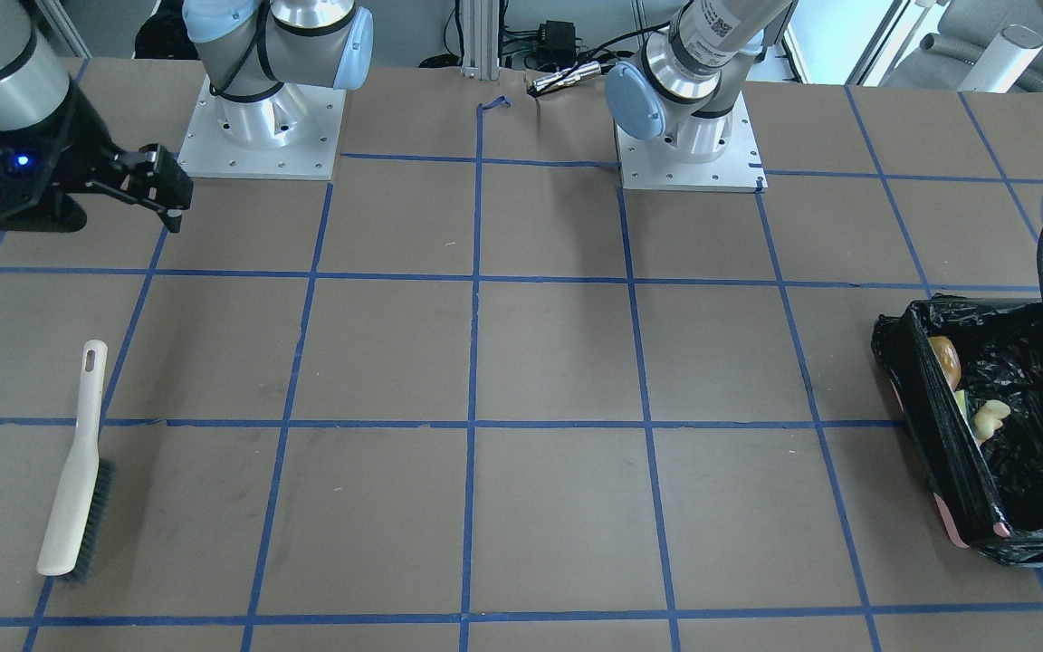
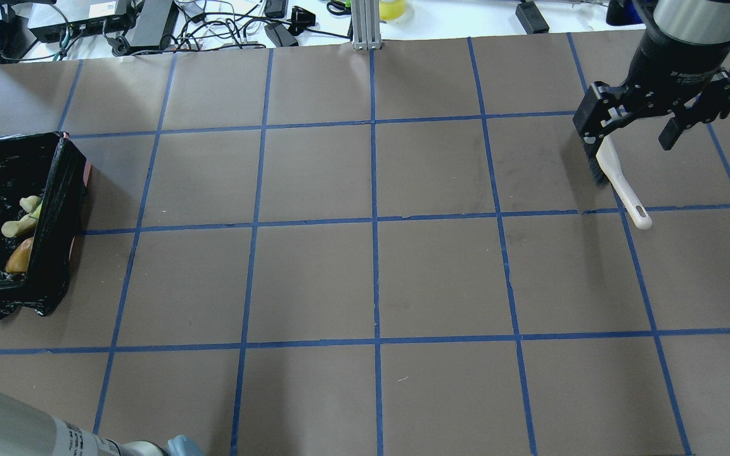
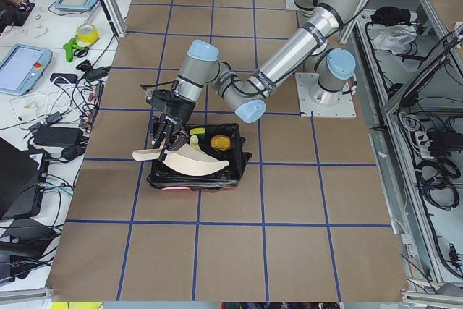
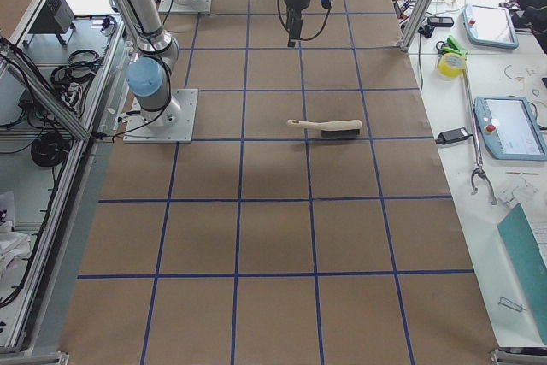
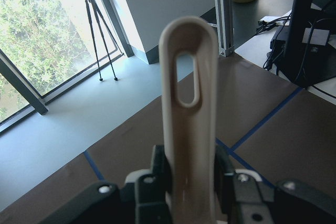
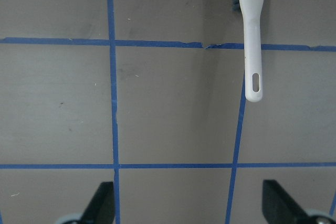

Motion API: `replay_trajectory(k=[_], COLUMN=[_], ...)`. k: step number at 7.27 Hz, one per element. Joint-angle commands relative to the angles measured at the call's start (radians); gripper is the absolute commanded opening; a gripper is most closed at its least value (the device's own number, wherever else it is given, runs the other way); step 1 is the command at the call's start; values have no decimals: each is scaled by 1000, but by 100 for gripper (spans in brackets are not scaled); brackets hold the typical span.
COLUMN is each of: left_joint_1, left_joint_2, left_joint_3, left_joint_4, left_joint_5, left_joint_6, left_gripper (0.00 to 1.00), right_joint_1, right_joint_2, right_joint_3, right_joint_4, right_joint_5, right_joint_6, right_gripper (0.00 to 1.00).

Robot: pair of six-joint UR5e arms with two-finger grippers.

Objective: Sweep and dump trash into bin
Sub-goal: 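Release the brush with the right gripper and raise it while the left lifts the dustpan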

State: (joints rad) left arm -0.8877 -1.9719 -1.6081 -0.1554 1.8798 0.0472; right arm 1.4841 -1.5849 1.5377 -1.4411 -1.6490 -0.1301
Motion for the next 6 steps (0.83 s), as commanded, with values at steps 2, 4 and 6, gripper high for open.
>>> replay_trajectory(k=[2, 4, 6], left_joint_1=[-2, -92, -186], left_joint_2=[-10, 51, 112], left_joint_3=[-3, 45, 65], left_joint_4=[30, -175, -399], left_joint_5=[-4, 83, 93], left_joint_6=[10, -59, -227], left_gripper=[0, 0, 0], right_joint_1=[48, 47, 48], right_joint_2=[-110, -165, -178], right_joint_3=[8, 30, 38], right_joint_4=[54, 82, 82], right_joint_5=[69, 77, 81], right_joint_6=[64, 49, 58], right_gripper=[100, 100, 100])
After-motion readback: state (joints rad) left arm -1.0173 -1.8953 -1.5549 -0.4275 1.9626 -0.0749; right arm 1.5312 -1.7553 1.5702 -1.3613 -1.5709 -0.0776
